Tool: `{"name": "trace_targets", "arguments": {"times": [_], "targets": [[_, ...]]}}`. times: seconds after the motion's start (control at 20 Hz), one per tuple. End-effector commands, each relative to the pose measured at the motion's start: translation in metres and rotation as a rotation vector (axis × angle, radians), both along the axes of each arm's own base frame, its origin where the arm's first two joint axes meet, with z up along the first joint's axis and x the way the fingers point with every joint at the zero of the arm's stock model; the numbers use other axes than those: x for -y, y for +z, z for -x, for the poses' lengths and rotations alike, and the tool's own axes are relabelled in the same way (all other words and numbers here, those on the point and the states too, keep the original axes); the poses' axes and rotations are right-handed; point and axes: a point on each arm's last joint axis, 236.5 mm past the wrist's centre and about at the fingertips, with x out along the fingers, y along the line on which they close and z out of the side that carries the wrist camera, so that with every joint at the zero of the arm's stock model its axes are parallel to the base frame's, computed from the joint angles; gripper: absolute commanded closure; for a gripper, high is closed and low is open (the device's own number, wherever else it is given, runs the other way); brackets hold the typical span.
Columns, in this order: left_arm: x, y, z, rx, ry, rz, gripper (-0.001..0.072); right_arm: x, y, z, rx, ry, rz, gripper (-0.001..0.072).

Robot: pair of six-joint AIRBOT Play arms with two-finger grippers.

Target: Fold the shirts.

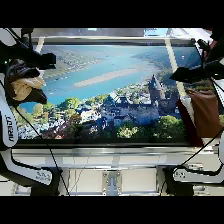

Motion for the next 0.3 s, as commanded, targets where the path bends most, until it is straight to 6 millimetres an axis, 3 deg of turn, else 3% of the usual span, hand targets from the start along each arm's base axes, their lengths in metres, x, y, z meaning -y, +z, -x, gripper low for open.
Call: {"name": "trace_targets", "arguments": {"times": [0.0, 0.25], "targets": [[0.010, 0.003, 0.000, 0.003, -0.013, 0.042, 0.0697, -0.035, -0.001, -0.013, 0.073, 0.103, 0.108, 0.0324], [0.010, -0.001, 0.008, -0.028, -0.031, 0.035, 0.0697, -0.069, -0.001, -0.009, 0.076, 0.175, 0.103, 0.0323]]}}
